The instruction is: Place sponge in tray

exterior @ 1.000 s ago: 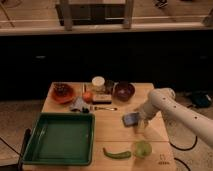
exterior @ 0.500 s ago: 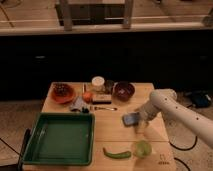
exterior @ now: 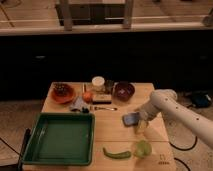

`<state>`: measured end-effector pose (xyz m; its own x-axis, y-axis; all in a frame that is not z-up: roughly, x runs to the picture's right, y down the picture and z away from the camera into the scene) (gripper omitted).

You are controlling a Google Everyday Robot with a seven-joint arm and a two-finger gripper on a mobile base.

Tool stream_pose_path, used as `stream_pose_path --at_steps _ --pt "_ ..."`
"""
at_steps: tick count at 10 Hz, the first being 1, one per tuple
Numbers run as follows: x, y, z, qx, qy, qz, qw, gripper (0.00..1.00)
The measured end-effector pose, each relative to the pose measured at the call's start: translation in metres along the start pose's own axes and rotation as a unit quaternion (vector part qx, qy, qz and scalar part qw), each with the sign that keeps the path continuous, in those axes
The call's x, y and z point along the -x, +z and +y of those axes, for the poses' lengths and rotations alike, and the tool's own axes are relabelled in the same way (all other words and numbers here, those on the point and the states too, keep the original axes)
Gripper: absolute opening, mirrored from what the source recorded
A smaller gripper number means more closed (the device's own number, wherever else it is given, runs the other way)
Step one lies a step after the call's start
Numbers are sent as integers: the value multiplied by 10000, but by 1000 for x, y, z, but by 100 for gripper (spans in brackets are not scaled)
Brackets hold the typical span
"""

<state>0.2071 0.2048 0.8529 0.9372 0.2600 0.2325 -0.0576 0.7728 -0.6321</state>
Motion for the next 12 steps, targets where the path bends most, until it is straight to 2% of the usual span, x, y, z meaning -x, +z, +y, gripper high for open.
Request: stream_pose_path --at_steps 4,8,10,11,12 --pt "0 1 0 -6 23 -26 10000 79" --pt "-1 1 0 -30 95 -62 9999 64" --pt "-1 3 0 -23 102 -68 9999 70" --pt "-2 2 0 -31 112 -57 9999 68" --pt "-3 1 0 -36 115 -38 9999 61"
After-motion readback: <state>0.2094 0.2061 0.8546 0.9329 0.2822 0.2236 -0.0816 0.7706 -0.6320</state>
